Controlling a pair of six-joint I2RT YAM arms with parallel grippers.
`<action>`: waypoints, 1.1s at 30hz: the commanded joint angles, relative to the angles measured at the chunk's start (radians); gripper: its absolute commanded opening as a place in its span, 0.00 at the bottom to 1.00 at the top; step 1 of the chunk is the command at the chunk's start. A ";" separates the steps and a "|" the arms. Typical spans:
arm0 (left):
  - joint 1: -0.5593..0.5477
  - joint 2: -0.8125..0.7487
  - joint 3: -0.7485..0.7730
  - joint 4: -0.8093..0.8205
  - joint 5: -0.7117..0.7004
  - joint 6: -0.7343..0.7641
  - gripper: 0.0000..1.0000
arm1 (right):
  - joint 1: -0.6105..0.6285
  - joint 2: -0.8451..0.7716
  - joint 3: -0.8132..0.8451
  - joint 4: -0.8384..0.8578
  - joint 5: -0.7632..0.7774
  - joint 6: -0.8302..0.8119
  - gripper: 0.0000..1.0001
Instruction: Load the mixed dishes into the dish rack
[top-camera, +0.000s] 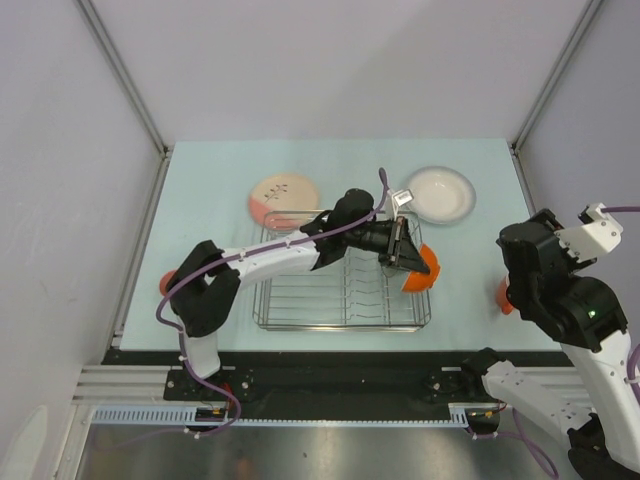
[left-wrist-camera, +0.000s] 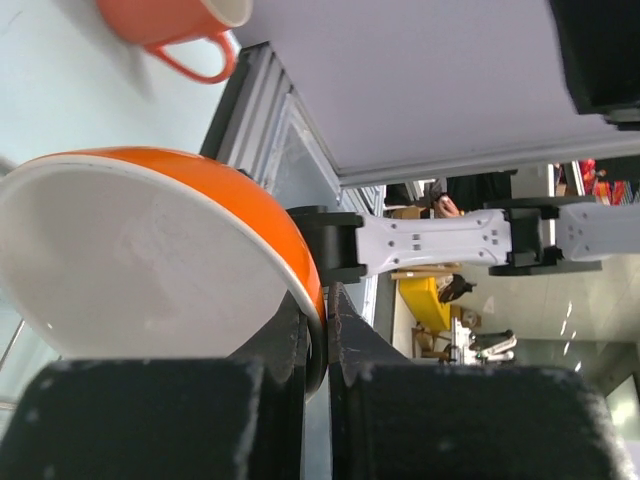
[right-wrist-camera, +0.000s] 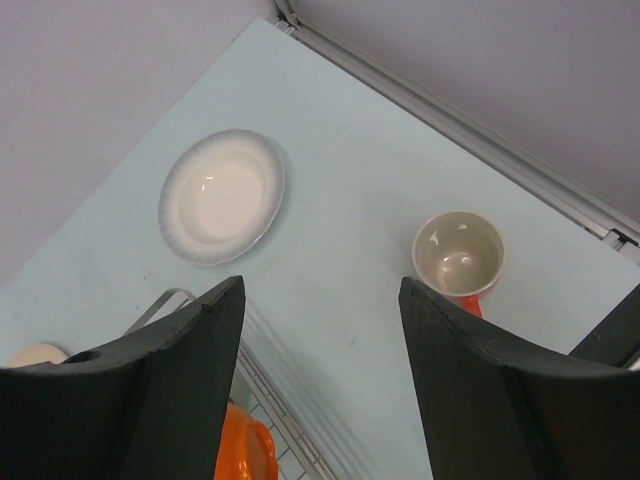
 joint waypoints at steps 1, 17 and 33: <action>0.009 -0.028 -0.049 0.088 -0.022 -0.049 0.00 | -0.002 -0.012 0.009 -0.024 0.001 0.029 0.68; 0.031 -0.082 -0.169 0.071 -0.067 -0.072 0.02 | -0.002 -0.016 0.009 -0.021 -0.037 0.044 0.67; 0.049 -0.068 -0.214 0.176 -0.044 -0.141 1.00 | -0.002 -0.007 0.009 -0.011 -0.061 0.050 0.69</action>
